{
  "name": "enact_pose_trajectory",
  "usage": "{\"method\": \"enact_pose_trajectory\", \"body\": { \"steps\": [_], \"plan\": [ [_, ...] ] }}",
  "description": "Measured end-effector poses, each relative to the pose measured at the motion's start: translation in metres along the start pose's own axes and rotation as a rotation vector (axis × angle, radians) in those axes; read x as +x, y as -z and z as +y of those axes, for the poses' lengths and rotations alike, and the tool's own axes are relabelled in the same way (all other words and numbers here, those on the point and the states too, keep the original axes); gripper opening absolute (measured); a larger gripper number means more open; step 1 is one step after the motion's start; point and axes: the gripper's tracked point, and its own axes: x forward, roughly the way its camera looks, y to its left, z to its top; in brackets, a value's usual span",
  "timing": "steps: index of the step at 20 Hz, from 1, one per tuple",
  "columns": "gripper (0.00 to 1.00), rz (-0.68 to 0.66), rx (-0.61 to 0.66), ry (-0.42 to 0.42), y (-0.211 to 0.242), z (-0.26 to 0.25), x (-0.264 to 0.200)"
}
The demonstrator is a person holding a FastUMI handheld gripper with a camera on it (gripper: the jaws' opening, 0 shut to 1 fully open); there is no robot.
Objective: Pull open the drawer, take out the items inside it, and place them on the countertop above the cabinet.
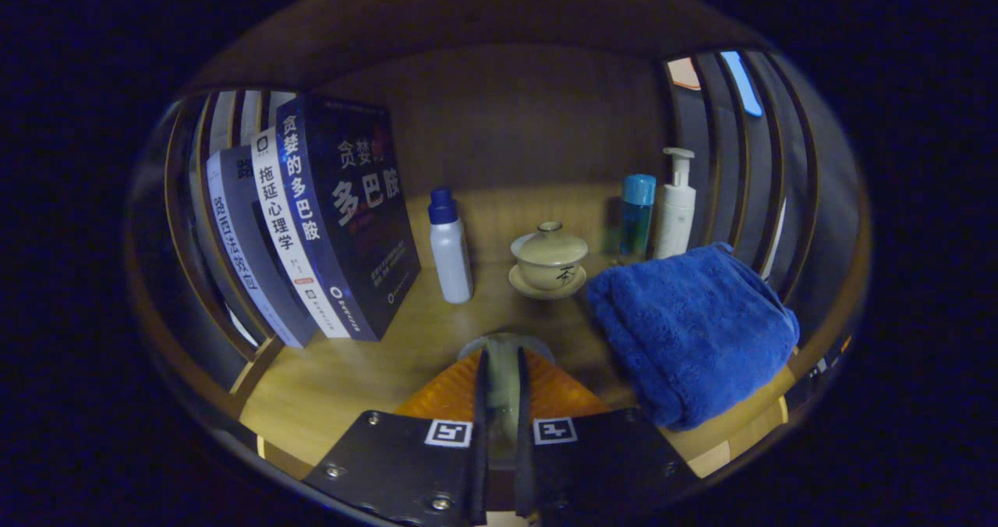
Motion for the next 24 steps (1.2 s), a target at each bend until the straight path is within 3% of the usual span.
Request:
{"method": "enact_pose_trajectory", "body": {
  "steps": [3,6,9,15,24],
  "plan": [
    [0.17,0.009,0.006,0.010,0.002,-0.002,0.002],
    [0.34,-0.002,-0.019,0.008,0.005,0.000,-0.004],
    [1.00,-0.096,0.030,-0.019,-0.010,0.007,-0.022],
    [1.00,-0.242,0.055,-0.011,-0.039,-0.004,-0.128],
    [1.00,-0.331,0.009,0.042,-0.023,-0.028,-0.265]
  ]
}}
